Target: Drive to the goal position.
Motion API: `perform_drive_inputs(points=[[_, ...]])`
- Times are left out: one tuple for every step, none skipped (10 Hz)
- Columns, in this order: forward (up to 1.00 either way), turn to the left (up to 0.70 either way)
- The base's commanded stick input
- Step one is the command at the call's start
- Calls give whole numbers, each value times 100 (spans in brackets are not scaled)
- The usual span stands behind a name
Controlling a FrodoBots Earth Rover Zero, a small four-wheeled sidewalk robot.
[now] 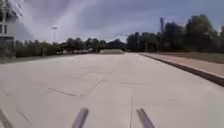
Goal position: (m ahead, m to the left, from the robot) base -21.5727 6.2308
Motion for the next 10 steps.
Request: perform_drive_inputs(points=[[100, 2], [100, 2], [100, 5], [100, 9], [100, 36], [100, 40], [100, 8], [100, 1], [100, 0], [100, 0]])
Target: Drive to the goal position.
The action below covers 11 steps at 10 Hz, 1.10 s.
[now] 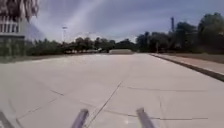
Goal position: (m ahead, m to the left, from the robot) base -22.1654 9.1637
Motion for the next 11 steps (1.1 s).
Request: perform_drive_inputs(points=[[100, 0], [100, 1], [100, 20], [100, 40], [100, 40], [100, 40], [100, 40], [100, 40], [100, 40], [100, 40], [100, 40]])
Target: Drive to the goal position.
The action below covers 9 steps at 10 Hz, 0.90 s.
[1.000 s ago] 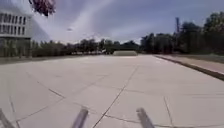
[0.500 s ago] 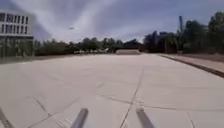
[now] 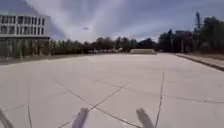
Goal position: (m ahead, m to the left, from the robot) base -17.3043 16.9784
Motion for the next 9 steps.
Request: perform_drive_inputs(points=[[100, 40], [100, 40], [100, 40], [100, 40], [100, 40], [100, 40], [100, 40], [100, 40], [100, 40]])
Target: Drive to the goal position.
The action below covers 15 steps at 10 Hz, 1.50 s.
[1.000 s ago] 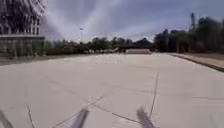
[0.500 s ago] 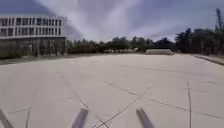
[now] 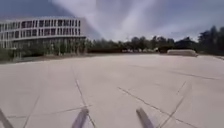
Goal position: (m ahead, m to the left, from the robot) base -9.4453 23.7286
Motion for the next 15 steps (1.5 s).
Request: perform_drive_inputs(points=[[100, 40], [100, 40], [100, 40], [100, 40], [100, 40], [100, 40], [100, 40], [100, 40], [100, 40], [100, 40], [100, 40], [100, 40], [100, 40], [100, 40], [100, 40]])
